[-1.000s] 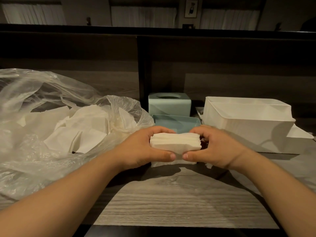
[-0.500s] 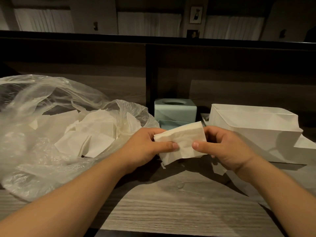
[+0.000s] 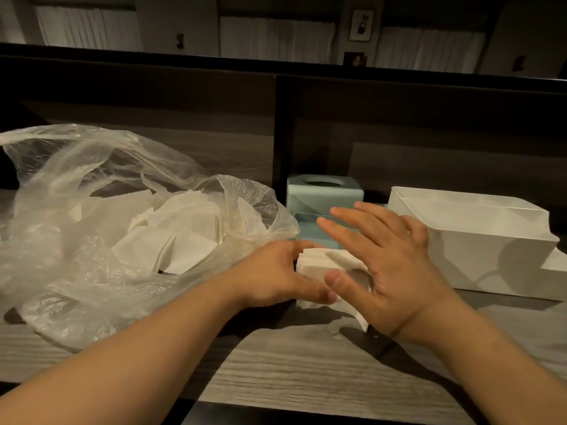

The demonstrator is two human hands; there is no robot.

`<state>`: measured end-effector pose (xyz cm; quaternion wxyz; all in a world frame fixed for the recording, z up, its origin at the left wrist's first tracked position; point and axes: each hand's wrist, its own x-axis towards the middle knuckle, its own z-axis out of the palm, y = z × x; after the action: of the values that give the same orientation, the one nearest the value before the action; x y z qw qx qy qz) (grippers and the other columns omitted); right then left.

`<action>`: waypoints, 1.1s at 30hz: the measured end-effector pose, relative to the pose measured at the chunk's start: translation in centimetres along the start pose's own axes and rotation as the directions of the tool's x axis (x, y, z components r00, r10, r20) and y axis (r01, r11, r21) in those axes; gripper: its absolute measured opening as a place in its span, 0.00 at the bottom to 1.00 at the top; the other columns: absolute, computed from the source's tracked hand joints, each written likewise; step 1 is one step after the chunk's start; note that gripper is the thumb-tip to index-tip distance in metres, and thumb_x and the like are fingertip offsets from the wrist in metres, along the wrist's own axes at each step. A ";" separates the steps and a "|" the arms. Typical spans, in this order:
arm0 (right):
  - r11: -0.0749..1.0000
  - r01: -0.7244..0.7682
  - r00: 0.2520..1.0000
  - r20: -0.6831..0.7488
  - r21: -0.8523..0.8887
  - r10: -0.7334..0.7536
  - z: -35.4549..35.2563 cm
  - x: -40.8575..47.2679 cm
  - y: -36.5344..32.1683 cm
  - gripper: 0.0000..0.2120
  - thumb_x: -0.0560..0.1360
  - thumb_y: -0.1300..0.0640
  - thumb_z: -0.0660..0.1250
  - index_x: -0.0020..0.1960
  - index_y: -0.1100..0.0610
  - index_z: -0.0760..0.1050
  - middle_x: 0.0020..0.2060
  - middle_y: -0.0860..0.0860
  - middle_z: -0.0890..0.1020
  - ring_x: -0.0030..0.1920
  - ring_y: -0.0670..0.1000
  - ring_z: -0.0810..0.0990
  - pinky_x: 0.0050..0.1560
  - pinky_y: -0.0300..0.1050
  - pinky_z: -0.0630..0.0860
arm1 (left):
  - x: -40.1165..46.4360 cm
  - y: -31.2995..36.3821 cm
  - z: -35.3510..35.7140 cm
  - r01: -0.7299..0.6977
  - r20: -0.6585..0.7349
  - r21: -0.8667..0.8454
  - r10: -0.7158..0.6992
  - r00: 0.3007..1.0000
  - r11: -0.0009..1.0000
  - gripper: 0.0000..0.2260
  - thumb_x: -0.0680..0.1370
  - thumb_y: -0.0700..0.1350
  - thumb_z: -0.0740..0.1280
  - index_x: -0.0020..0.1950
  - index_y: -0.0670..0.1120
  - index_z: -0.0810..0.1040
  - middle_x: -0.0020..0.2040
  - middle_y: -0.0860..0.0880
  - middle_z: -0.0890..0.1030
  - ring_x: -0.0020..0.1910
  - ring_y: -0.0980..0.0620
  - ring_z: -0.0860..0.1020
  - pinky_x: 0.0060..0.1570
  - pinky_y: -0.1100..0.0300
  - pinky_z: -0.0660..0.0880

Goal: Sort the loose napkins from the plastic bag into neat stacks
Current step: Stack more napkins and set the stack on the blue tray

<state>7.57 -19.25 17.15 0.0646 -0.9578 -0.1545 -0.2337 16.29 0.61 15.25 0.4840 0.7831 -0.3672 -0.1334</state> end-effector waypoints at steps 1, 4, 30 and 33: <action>0.999 0.016 0.999 0.036 -0.028 -0.015 -0.2 0.0 -0.2 0.32 0.79 0.27 0.41 0.79 0.36 0.57 0.78 0.39 0.63 0.80 0.46 0.52 0.73 0.55 0.47 | 0.0 0.0 0.0 -0.008 0.002 0.013 0.008 1.000 1.000 0.19 0.71 0.48 0.81 0.60 0.54 0.82 0.51 0.51 0.86 0.51 0.52 0.84 0.55 0.53 0.80; 0.991 0.050 0.977 0.213 -0.124 -0.022 -0.4 0.1 -0.6 0.35 0.74 0.25 0.33 0.79 0.31 0.49 0.80 0.34 0.52 0.80 0.43 0.40 0.76 0.58 0.39 | 0.0 0.0 0.0 -0.034 -0.007 0.076 0.034 0.999 0.997 0.16 0.72 0.48 0.80 0.57 0.55 0.82 0.51 0.55 0.86 0.51 0.56 0.83 0.55 0.55 0.79; 0.765 -0.364 0.919 0.337 0.531 0.204 0.0 -0.1 2.4 0.20 0.72 0.53 0.78 0.57 0.37 0.73 0.50 0.40 0.80 0.48 0.43 0.82 0.46 0.47 0.84 | 0.2 0.1 0.2 0.033 -0.051 -0.002 -0.033 0.998 0.999 0.19 0.70 0.48 0.81 0.60 0.54 0.84 0.53 0.55 0.86 0.53 0.56 0.83 0.56 0.56 0.81; 0.760 -0.387 0.912 0.335 0.521 0.235 -0.2 0.0 2.5 0.21 0.70 0.52 0.79 0.55 0.37 0.72 0.51 0.38 0.80 0.48 0.43 0.81 0.45 0.37 0.83 | 0.3 0.0 0.2 0.051 -0.067 -0.012 -0.052 0.996 0.999 0.14 0.71 0.50 0.81 0.55 0.52 0.86 0.50 0.51 0.87 0.51 0.51 0.85 0.56 0.45 0.81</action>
<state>8.35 -21.66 17.18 0.3701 -0.9261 -0.0622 -0.0394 16.37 0.29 15.18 0.4965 0.7938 -0.3297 -0.1213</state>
